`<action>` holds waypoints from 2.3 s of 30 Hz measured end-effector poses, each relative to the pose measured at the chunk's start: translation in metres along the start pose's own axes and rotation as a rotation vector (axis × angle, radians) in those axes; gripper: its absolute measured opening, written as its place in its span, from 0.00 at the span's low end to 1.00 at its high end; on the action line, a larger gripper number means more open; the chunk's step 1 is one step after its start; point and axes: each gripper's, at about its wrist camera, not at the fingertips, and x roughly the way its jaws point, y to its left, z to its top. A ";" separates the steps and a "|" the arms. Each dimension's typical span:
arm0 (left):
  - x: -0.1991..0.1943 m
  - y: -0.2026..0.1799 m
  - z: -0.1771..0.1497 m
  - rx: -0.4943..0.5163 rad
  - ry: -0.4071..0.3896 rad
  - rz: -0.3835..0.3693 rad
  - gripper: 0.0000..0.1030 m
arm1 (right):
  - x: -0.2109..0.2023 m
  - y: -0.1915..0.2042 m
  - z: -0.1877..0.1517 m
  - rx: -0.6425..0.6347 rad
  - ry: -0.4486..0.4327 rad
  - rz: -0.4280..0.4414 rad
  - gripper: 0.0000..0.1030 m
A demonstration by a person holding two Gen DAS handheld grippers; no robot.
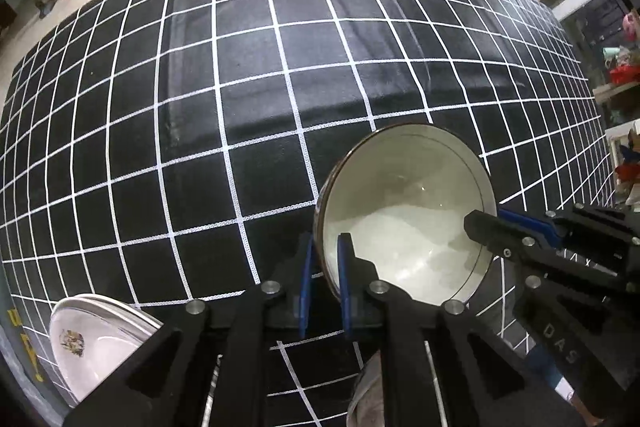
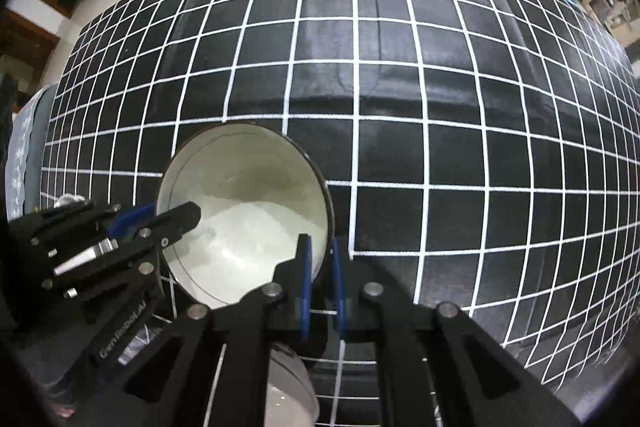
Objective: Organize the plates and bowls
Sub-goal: 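Lift and carry the green-patterned bowl with the right tool over the white bowls, then lower the green-patterned bowl into the white bowls and open the right tool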
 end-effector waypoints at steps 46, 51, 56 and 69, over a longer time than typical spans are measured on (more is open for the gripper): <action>-0.060 -0.053 -0.121 -0.051 -0.052 0.077 0.10 | -0.079 0.020 -0.099 0.009 -0.087 0.085 0.12; -0.057 -0.051 -0.124 -0.047 -0.059 0.083 0.10 | -0.066 0.025 -0.099 0.006 -0.073 0.068 0.12; -0.056 -0.049 -0.126 -0.053 -0.064 0.070 0.11 | -0.060 0.027 -0.098 0.016 -0.065 0.051 0.12; -0.072 -0.039 -0.133 -0.047 -0.130 0.013 0.29 | -0.078 0.009 -0.103 0.095 -0.130 0.058 0.25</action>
